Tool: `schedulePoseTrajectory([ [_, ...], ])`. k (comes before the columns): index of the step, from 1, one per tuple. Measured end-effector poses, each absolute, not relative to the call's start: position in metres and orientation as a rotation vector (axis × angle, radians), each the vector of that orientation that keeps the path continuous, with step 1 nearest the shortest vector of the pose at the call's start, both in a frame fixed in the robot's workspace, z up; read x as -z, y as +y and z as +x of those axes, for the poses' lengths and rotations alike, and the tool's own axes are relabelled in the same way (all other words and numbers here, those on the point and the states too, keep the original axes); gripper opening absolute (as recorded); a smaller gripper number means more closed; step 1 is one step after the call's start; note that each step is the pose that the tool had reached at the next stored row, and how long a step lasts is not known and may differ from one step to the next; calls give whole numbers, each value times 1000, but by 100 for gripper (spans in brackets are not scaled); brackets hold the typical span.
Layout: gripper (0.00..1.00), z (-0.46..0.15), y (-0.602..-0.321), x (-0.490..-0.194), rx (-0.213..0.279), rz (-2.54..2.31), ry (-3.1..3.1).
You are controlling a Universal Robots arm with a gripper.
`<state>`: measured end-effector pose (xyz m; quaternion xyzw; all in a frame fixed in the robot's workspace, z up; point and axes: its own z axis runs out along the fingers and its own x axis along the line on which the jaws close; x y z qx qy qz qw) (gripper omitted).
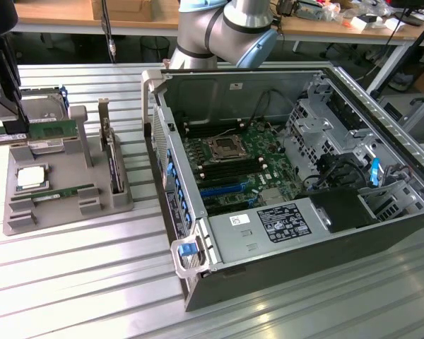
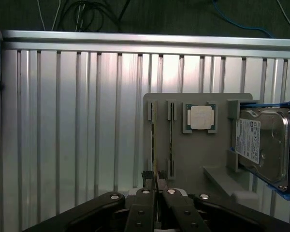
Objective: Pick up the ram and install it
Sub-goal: 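Pick up the ram and move it above insertion slot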
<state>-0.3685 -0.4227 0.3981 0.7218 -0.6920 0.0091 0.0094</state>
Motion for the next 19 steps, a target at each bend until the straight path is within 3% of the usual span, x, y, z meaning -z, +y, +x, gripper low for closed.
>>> schedulePoseTrajectory([
  [19,12,-369,-423,-408,-28,2254,-2161],
])
